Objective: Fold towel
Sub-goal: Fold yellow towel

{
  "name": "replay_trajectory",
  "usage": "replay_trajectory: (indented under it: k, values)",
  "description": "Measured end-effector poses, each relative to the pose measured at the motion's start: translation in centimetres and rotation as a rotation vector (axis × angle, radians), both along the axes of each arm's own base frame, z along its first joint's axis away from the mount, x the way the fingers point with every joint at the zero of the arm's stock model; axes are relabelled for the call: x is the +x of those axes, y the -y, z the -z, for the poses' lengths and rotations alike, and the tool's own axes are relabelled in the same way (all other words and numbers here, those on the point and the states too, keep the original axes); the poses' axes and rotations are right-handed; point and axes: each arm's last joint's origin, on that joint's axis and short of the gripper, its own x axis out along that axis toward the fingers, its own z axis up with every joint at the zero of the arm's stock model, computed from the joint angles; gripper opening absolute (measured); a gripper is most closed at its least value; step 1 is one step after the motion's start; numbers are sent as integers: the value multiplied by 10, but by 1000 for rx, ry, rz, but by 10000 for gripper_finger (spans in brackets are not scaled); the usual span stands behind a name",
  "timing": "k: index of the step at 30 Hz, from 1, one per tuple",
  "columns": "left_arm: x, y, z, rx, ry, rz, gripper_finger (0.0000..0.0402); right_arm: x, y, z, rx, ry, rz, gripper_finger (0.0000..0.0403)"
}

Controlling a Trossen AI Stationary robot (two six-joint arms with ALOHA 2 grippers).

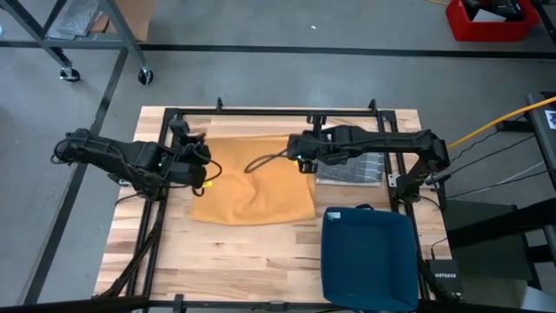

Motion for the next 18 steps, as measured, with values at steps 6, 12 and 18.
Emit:
replay_trajectory:
  k: [6,12,18]
  values:
    - [-1,23,7,-365,-27,198,0,-9,-32,6,150,-72,-69,1]
    - [-6,48,12,-733,-50,306,0,-9,-74,13,360,-55,-118,1]
    - [-11,68,13,-1026,-78,352,0,-3,-113,24,504,-37,-166,1]
